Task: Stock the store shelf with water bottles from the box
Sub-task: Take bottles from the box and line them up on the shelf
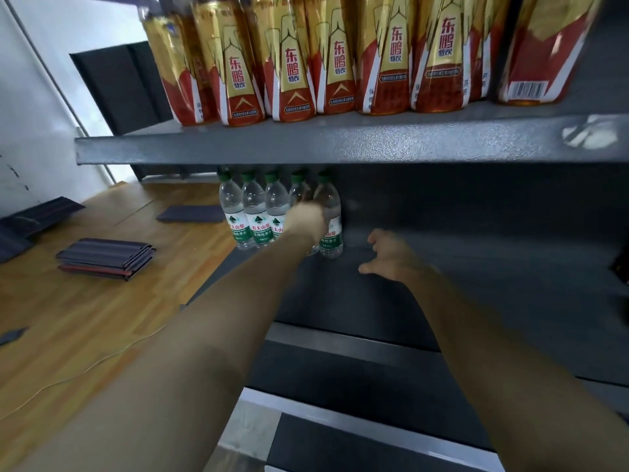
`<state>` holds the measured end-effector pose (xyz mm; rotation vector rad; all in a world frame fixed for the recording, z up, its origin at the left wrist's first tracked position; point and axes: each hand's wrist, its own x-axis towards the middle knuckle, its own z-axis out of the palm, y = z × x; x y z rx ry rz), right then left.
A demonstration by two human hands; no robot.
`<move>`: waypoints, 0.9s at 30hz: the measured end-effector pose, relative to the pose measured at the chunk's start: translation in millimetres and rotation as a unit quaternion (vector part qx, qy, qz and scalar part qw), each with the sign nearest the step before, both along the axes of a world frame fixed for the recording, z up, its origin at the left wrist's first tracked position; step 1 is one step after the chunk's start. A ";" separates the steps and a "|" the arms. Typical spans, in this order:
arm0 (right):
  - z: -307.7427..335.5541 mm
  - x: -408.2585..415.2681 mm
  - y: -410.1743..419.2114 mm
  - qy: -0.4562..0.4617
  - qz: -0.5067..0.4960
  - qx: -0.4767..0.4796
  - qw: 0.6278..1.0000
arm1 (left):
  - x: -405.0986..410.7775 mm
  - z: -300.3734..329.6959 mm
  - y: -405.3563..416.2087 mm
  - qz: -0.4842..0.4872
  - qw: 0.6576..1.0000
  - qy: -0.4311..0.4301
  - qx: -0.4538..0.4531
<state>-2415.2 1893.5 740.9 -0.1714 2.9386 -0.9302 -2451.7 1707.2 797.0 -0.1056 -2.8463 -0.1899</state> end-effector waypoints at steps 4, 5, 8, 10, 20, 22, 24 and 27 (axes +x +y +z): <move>3.0 32.8 -24.0 0.008 0.001 0.035 0.999 | 49.5 -10.6 -31.7 -0.021 0.997 -0.026 -0.072; 3.1 42.6 -30.3 0.006 0.003 0.045 0.999 | 63.0 -13.6 -39.0 -0.028 0.995 -0.033 -0.090; -0.5 73.6 -52.3 0.003 0.009 0.066 0.998 | 102.7 -26.0 -60.8 -0.042 0.992 -0.073 -0.096; -7.3 92.7 -68.7 -0.001 0.013 0.081 0.997 | 125.7 -38.9 -75.1 -0.055 0.988 -0.102 -0.101; -115.7 208.0 -121.4 0.043 0.032 0.152 0.987 | 197.8 -184.6 -121.3 -0.097 0.970 -0.208 -0.083; -152.4 232.0 -129.1 -0.013 0.045 0.154 0.987 | 217.7 -226.1 -123.4 -0.098 0.963 -0.239 -0.076; -193.8 252.6 -133.2 -0.084 0.057 0.159 0.982 | 241.0 -267.7 -124.3 -0.104 0.953 -0.276 -0.078; -260.8 278.1 -136.6 -0.180 0.060 0.146 0.971 | 276.9 -328.5 -125.8 -0.110 0.939 -0.319 -0.065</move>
